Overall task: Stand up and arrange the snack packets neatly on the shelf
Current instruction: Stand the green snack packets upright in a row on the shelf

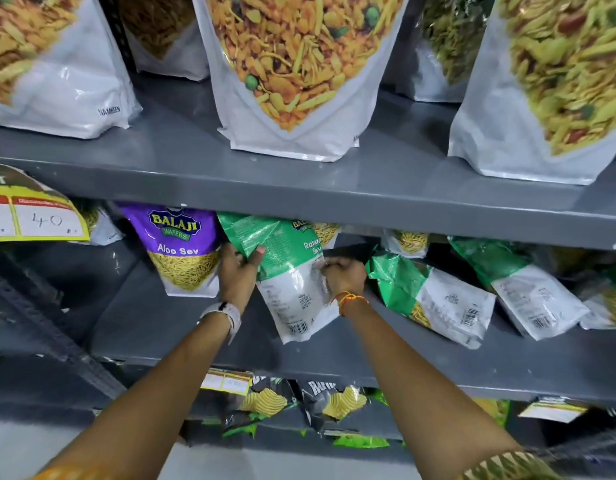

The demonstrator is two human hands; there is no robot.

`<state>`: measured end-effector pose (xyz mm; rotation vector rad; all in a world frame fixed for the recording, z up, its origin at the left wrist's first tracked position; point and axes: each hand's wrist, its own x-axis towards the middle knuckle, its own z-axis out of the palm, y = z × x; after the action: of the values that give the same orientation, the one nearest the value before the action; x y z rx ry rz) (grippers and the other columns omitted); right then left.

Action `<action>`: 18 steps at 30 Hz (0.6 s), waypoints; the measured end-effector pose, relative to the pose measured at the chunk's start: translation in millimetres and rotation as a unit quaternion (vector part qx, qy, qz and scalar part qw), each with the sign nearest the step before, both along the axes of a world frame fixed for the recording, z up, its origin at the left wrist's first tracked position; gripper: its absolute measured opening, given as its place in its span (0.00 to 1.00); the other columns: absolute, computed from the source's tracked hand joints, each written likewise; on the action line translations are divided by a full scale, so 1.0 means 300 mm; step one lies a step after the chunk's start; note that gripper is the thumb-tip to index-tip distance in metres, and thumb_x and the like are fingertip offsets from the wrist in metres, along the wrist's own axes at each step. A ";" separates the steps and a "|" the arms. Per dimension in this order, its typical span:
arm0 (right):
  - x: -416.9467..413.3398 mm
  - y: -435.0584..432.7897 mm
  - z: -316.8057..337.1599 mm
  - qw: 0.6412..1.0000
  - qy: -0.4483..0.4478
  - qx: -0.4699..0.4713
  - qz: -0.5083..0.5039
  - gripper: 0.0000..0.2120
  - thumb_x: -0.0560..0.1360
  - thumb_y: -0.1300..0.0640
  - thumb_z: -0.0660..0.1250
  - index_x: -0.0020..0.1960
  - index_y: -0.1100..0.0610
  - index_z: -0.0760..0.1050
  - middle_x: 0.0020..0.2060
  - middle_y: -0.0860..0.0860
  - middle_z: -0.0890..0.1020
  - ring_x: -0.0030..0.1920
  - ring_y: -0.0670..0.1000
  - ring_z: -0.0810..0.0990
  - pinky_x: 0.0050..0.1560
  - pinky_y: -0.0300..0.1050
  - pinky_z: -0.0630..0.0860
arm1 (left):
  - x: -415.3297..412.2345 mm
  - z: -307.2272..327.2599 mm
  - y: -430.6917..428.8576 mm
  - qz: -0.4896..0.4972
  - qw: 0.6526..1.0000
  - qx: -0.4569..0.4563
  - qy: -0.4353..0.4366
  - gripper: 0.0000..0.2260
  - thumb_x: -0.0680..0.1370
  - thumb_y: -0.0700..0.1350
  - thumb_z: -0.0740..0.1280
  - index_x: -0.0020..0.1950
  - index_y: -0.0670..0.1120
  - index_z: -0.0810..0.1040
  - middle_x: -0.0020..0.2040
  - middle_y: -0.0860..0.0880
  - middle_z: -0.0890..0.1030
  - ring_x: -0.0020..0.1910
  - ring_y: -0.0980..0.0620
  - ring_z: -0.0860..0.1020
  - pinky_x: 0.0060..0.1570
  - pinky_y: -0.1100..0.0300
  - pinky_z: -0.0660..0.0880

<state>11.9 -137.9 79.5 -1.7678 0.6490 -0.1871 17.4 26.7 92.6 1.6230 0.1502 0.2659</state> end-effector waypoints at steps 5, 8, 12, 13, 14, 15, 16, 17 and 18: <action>-0.070 0.036 -0.039 0.998 -0.041 -0.006 -0.051 0.14 0.67 0.69 0.64 0.32 0.50 0.75 0.39 0.54 0.84 0.44 0.54 0.80 0.53 0.46 0.77 | -0.052 -0.031 0.020 -0.024 0.998 0.027 -0.051 0.11 0.74 0.40 0.69 0.44 0.46 0.66 0.32 0.51 0.63 0.28 0.61 0.65 0.32 0.69 0.65; -0.093 0.043 -0.046 0.994 -0.086 0.025 -0.054 0.21 0.67 0.75 0.62 0.27 0.51 0.68 0.28 0.48 0.76 0.33 0.47 0.75 0.45 0.43 0.75 | -0.053 -0.025 0.018 -0.027 0.995 0.031 -0.086 0.10 0.70 0.48 0.70 0.41 0.52 0.68 0.35 0.47 0.68 0.35 0.49 0.67 0.37 0.56 0.67; -0.096 0.043 -0.022 0.994 -0.110 0.000 -0.021 0.11 0.68 0.77 0.59 0.40 0.65 0.75 0.34 0.53 0.77 0.31 0.37 0.75 0.33 0.21 0.70 | -0.032 -0.016 -0.009 -0.001 0.995 0.047 -0.084 0.16 0.68 0.55 0.67 0.41 0.43 0.71 0.34 0.38 0.71 0.35 0.49 0.68 0.39 0.45 0.71; -0.092 0.043 -0.016 0.993 -0.114 -0.009 0.005 0.12 0.69 0.78 0.58 0.46 0.69 0.76 0.40 0.54 0.77 0.36 0.41 0.76 0.32 0.20 0.69 | -0.040 -0.016 -0.019 -0.006 0.995 0.055 -0.078 0.20 0.67 0.58 0.66 0.42 0.40 0.71 0.34 0.37 0.72 0.35 0.49 0.69 0.40 0.43 0.72; -0.090 0.047 -0.013 0.992 -0.119 -0.014 0.038 0.14 0.69 0.78 0.57 0.51 0.71 0.74 0.45 0.55 0.77 0.42 0.46 0.76 0.32 0.20 0.69 | -0.044 -0.024 -0.026 -0.011 0.995 0.058 -0.078 0.21 0.67 0.59 0.65 0.43 0.40 0.72 0.35 0.37 0.74 0.35 0.48 0.71 0.42 0.42 0.73; -0.090 0.059 -0.010 0.990 -0.121 0.000 0.070 0.17 0.68 0.79 0.58 0.56 0.71 0.72 0.48 0.56 0.76 0.48 0.50 0.74 0.35 0.21 0.70 | -0.056 -0.027 -0.031 -0.019 0.996 0.052 -0.075 0.21 0.67 0.59 0.65 0.46 0.42 0.73 0.38 0.38 0.77 0.37 0.47 0.74 0.45 0.42 0.74; -0.095 0.071 -0.013 0.987 -0.121 0.004 0.101 0.21 0.67 0.78 0.61 0.59 0.69 0.71 0.52 0.57 0.76 0.53 0.51 0.73 0.41 0.24 0.72 | -0.060 -0.035 -0.030 -0.035 0.996 0.040 -0.075 0.18 0.68 0.59 0.65 0.48 0.46 0.73 0.42 0.40 0.80 0.42 0.47 0.77 0.49 0.43 0.76; -0.104 0.090 -0.022 0.985 -0.115 -0.004 0.125 0.25 0.66 0.75 0.66 0.61 0.66 0.70 0.56 0.56 0.75 0.57 0.51 0.72 0.49 0.30 0.72 | -0.069 -0.025 -0.029 -0.053 0.995 0.017 -0.077 0.16 0.68 0.58 0.66 0.50 0.51 0.74 0.47 0.45 0.81 0.47 0.48 0.79 0.54 0.45 0.76; -0.118 0.113 -0.036 0.982 -0.108 -0.035 0.149 0.28 0.65 0.71 0.71 0.64 0.63 0.68 0.58 0.54 0.74 0.59 0.50 0.71 0.55 0.32 0.68 | -0.068 -0.028 -0.022 -0.072 0.995 -0.011 -0.075 0.15 0.68 0.58 0.67 0.51 0.55 0.74 0.52 0.48 0.81 0.53 0.50 0.79 0.58 0.48 0.75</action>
<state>-23.5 -103.9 68.6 -1.8563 0.2208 -0.1929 -2.9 19.9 84.3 1.5780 -0.0781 0.2727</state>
